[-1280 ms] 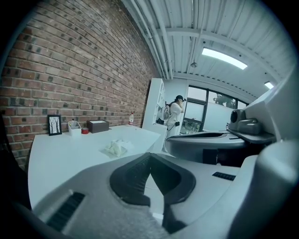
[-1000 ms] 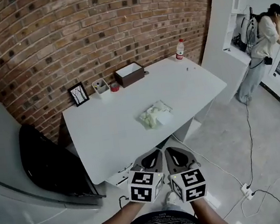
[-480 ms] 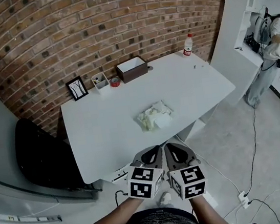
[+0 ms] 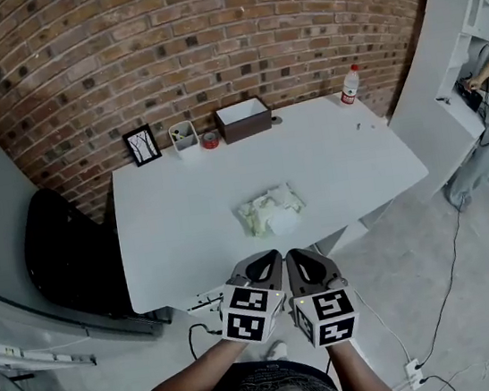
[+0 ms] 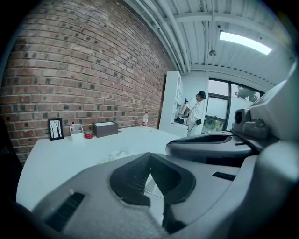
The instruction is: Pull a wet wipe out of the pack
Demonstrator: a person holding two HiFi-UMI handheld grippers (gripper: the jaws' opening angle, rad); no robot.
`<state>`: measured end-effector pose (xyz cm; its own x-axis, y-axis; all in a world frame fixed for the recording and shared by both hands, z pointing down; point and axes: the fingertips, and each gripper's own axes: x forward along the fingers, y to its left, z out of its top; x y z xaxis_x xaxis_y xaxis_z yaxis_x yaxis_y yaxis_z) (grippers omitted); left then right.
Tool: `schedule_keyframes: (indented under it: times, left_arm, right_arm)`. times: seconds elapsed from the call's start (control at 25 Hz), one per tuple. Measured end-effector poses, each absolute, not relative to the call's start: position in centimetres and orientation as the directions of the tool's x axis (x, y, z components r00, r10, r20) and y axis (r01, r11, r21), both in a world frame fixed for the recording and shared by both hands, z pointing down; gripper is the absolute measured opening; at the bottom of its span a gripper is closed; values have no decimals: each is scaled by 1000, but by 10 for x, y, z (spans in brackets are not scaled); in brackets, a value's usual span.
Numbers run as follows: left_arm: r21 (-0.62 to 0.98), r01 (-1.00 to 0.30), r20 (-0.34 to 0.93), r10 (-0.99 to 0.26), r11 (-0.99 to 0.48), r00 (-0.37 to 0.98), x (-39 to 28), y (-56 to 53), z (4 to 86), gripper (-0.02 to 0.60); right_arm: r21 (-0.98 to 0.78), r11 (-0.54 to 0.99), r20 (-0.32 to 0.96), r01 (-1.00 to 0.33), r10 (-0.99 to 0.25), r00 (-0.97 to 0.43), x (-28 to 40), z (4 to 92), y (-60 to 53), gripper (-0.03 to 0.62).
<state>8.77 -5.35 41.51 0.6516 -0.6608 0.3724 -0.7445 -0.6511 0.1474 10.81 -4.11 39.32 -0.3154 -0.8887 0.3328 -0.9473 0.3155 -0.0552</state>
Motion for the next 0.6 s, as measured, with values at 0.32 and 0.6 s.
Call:
schedule_keyframes:
  times: [0.32, 0.6]
  left_arm:
    - [152, -780, 383, -691, -608, 613, 91, -68, 424, 11]
    - [166, -786, 392, -692, -595, 607, 88, -87, 433, 11]
  right_arm:
    - [-68, 366, 346, -928, -864, -366, 114, 405, -57, 20]
    - [-67, 380, 367, -923, -850, -377, 108, 414, -78, 20]
